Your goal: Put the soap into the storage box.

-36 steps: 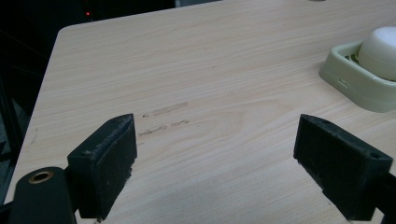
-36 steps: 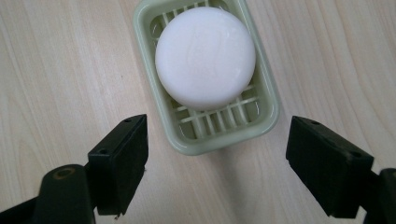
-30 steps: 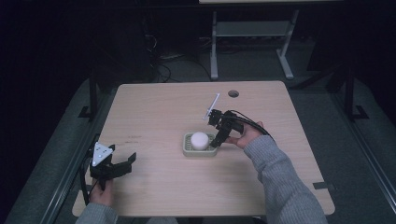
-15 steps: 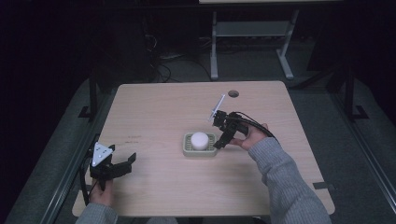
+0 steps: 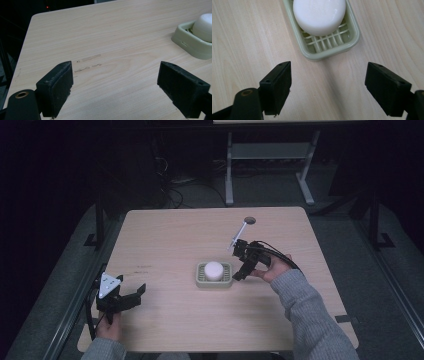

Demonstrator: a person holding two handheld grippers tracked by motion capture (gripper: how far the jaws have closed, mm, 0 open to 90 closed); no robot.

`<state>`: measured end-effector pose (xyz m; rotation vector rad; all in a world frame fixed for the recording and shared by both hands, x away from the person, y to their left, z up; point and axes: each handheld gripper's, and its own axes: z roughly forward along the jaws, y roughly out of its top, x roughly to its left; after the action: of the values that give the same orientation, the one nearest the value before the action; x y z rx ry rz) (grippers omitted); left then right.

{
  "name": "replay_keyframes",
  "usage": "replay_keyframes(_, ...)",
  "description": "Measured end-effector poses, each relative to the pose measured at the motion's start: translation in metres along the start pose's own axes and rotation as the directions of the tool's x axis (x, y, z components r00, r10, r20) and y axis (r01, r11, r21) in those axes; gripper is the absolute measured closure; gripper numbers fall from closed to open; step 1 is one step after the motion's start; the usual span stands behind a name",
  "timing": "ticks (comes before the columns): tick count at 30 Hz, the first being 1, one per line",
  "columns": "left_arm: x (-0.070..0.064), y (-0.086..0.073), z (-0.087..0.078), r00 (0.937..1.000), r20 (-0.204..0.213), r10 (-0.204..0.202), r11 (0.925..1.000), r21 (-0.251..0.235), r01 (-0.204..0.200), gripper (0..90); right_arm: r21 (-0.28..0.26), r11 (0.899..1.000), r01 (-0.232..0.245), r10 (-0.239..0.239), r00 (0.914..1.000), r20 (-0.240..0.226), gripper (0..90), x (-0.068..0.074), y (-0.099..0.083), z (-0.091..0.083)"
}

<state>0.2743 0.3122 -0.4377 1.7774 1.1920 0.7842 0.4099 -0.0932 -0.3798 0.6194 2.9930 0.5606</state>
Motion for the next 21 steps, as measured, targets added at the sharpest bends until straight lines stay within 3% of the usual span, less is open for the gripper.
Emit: replay_keyframes(21,0.000,0.000,0.000,1.0000,-0.001,0.003,1.0000,0.004,-0.003,12.9,-0.008,1.000,-0.028,0.028,0.9996,-0.001,20.9,-0.002,-0.022,-0.004)
